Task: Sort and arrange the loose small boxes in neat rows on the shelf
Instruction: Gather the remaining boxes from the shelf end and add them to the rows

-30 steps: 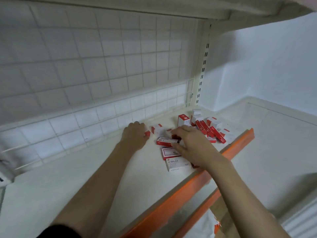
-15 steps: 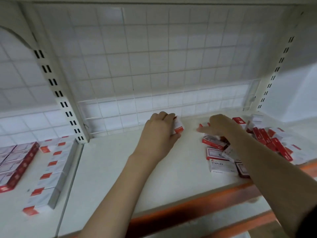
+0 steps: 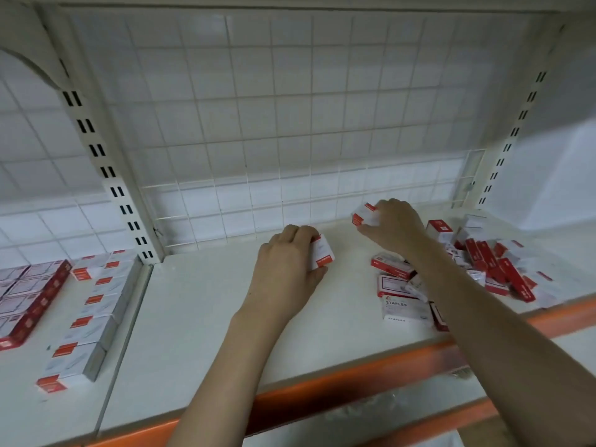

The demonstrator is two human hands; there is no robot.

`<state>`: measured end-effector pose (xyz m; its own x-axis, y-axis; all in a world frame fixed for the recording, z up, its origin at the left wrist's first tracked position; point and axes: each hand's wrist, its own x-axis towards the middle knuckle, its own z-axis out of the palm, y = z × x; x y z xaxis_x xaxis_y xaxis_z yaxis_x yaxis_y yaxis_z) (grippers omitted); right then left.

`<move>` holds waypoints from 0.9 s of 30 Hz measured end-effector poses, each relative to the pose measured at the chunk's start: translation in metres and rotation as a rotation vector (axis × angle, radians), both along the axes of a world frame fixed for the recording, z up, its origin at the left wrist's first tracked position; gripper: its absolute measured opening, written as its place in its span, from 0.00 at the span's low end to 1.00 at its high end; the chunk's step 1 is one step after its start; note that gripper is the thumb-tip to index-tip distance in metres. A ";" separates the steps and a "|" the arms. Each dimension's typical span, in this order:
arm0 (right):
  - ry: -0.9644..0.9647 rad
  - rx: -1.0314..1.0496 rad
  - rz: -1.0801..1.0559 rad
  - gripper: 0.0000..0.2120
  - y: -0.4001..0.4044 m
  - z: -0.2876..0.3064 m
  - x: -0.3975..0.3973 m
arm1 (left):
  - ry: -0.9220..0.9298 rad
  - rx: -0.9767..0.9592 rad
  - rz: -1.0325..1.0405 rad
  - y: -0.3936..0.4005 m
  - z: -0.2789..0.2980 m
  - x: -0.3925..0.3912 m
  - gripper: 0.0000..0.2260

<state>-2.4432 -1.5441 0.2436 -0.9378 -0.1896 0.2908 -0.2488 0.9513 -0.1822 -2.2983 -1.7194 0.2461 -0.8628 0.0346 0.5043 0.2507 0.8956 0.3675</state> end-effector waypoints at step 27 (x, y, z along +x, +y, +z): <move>0.186 -0.475 0.411 0.23 0.039 0.007 0.176 | 0.103 0.404 0.050 0.009 0.007 0.106 0.18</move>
<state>-2.2669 -1.5052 0.2501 -0.7423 -0.3324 0.5819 -0.6428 0.5986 -0.4781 -2.1922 -1.7102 0.2534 -0.8031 -0.2243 0.5521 0.2644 0.6962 0.6674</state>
